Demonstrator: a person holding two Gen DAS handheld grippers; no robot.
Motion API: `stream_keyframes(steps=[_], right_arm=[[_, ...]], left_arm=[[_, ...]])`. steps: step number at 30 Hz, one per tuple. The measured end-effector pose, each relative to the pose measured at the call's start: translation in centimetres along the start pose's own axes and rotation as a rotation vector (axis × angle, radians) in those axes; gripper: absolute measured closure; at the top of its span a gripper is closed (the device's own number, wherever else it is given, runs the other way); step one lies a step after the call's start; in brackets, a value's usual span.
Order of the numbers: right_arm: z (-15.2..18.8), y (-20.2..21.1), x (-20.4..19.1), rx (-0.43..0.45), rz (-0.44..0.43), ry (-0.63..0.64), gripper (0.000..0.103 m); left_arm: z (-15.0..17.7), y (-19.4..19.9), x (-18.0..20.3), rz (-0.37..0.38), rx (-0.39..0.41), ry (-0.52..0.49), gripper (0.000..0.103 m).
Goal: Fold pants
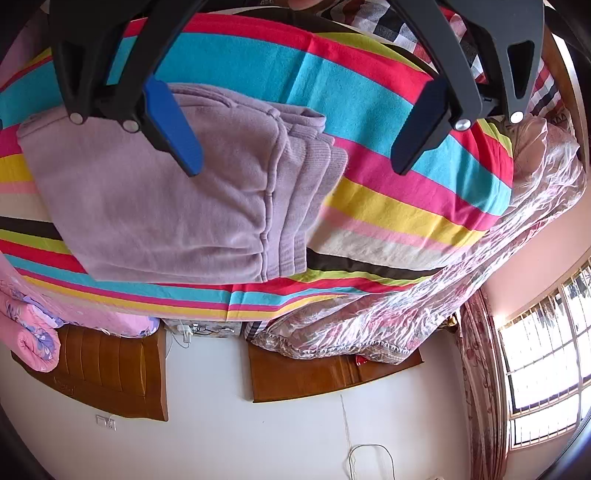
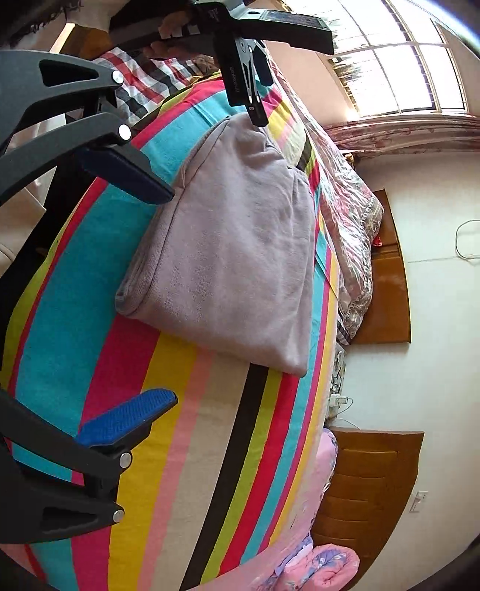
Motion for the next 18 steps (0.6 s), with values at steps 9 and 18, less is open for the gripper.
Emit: stream_keyframes(steps=[9, 18], right_arm=[[-6.6, 9.3, -4.0, 0.290, 0.198, 0.120, 0.004], [0.2, 2.8, -2.1, 0.140, 0.110, -0.141, 0.004]], left_arm=[[-5.4, 11.2, -0.6, 0.190, 0.205, 0.210, 0.001], [-2.0, 10.3, 0.1, 0.111, 0.170, 0.292, 0.001]])
Point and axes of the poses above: each gripper's, at about its wrist camera, not at the fingertips, and y roughly against the way its jaws point, x to its right, z to its underside, the point moved 10 cm from there along -y, roughly the way its jaws point, and after that the axes turned 14 degrees about -z, right-handed, at the moved point
